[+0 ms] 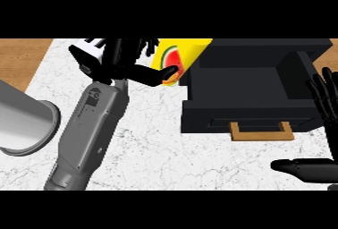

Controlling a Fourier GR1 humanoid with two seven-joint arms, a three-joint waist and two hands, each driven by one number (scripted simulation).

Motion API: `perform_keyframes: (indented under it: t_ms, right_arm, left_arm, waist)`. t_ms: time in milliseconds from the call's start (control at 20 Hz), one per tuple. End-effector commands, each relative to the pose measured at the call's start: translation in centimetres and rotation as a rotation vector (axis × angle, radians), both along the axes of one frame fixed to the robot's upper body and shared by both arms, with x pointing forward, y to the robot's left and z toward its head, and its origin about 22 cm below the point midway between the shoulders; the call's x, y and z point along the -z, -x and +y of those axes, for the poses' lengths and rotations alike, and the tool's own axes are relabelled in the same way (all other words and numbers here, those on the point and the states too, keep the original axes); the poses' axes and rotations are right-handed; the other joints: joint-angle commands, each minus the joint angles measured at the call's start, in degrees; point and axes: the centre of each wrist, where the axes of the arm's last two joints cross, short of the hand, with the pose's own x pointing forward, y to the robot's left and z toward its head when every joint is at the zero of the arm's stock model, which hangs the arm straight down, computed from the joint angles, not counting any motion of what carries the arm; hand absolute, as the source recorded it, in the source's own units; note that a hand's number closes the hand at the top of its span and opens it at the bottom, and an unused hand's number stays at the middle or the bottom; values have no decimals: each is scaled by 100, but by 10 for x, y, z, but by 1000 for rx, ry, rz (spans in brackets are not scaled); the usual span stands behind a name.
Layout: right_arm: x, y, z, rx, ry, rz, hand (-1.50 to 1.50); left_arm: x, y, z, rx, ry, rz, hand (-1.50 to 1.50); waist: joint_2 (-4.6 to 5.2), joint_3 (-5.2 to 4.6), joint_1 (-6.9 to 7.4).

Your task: Pick up the cup, place it into the drawer and close the drawer

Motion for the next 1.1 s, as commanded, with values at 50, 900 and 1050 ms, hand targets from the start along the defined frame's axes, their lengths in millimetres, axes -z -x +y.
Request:
perform_keyframes:
  t_ms: [50, 900, 1050]
  right_arm:
    - [-7, -8, 6, -17, 2, 10, -150]
    - [1, -17, -13, -31, 4, -3, -150]
    - [1, -39, -5, -30, 14, -7, -150]
  left_arm:
    - [-35, -9, -51, -29, -60, 7, 150]
    - [-22, -30, -91, -67, -151, 177, 150]
    - [-5, -20, -96, -24, -165, 206, 150]
  waist:
    - [31, -1, -91]
    - [80, 3, -271]
    - [73, 3, -196]
